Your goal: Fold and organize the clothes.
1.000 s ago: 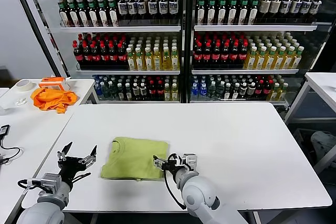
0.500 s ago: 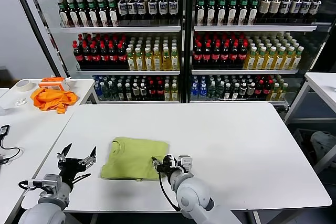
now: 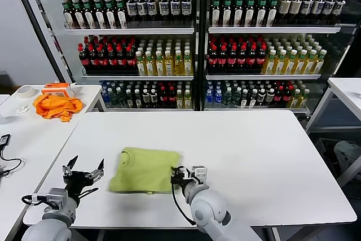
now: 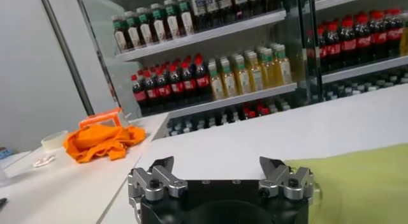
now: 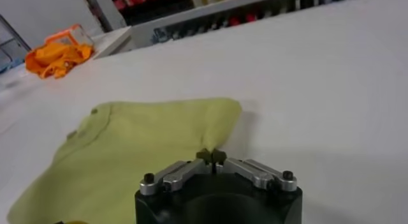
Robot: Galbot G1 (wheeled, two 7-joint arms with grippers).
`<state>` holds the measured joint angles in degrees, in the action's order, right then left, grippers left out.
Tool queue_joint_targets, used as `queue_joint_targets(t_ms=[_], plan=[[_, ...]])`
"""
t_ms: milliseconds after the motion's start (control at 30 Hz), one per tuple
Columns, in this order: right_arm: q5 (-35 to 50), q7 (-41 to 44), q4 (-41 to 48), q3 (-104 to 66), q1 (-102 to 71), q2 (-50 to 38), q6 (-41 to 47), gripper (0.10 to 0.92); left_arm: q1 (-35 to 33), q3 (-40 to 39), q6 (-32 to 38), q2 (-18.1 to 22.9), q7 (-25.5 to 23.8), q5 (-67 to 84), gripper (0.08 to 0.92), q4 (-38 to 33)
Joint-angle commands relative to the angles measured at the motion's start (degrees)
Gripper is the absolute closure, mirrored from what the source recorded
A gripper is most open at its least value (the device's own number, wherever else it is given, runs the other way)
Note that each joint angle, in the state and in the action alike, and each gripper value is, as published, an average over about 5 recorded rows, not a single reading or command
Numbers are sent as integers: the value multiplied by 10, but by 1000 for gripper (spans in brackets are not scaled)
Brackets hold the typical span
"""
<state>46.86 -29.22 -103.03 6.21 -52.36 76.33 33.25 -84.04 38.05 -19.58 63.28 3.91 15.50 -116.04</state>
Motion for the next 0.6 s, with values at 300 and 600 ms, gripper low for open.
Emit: queue_joint_targets(t_ms=[300,600], plan=[[-40,43,-60,-109,-22,-75,0,921,9,-12,1,-1,0,-3,177,9],[-128,108,-92,-164,-97,-119,0,921,16,-25,29,7,-11,-13,177,19]])
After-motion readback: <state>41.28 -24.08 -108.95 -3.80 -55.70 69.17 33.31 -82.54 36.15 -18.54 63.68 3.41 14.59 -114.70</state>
